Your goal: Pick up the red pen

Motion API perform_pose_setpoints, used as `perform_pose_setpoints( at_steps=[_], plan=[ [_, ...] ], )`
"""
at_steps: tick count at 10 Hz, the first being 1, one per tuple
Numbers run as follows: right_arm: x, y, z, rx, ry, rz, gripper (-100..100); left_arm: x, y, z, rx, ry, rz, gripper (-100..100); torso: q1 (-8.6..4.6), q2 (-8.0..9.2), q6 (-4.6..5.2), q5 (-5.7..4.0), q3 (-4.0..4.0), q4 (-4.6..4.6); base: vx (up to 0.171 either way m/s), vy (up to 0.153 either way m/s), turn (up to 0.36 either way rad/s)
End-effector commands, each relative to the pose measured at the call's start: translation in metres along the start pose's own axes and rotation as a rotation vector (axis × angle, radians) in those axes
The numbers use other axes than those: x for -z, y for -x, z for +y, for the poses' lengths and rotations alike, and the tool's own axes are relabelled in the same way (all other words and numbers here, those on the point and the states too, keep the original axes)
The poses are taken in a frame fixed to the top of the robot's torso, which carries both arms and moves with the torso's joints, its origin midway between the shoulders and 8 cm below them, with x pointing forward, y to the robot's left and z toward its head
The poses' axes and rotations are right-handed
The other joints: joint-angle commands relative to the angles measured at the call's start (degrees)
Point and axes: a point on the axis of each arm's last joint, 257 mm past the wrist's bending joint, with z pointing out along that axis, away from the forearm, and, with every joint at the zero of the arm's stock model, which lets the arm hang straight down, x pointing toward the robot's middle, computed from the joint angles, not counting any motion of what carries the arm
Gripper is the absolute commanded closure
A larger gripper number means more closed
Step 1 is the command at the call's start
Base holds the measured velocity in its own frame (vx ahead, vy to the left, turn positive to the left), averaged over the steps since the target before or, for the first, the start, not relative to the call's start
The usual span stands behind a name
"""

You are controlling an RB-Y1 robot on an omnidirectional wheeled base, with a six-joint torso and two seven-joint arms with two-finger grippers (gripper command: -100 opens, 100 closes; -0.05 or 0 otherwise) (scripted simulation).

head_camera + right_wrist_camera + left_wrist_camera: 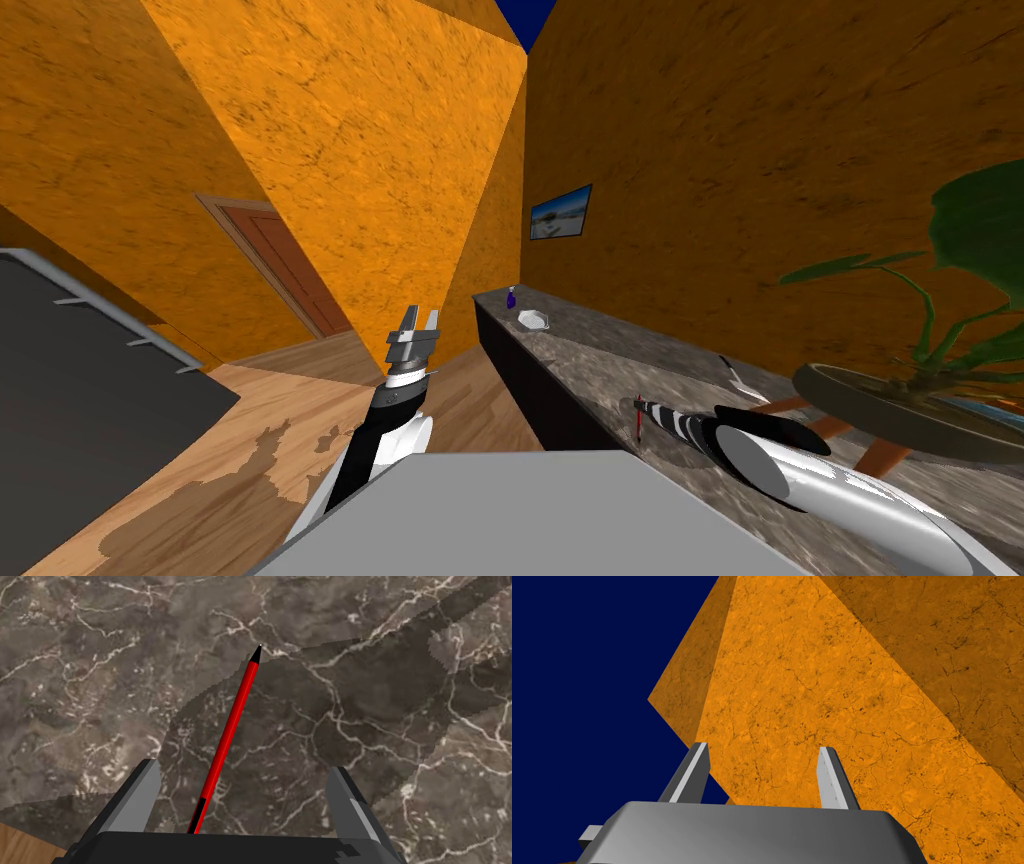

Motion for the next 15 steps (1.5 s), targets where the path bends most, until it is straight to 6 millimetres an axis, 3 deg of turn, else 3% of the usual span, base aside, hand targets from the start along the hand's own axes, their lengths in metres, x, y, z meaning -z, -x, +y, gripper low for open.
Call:
perform_pose_setpoints(
  at_steps=[1, 15],
  plan=[
    [0.002, 0.01, 0.004, -0.061, 0.006, -0.044, -100, 0.0, 0.0, 0.0, 0.0, 0.0, 0.0, 0, 0.0, 0.0, 0.0, 0.0, 0.0, 0.0, 0.01, 0.007, 0.164],
    [0.03, 0.086, 0.027, -0.372, 0.104, -0.37, -100, 0.0, 0.0, 0.0, 0.0, 0.0, 0.0, 0, -0.04, -0.02, 0.01, -0.01, -0.01, 0.0, 0.011, -0.003, 0.093]
  ],
)
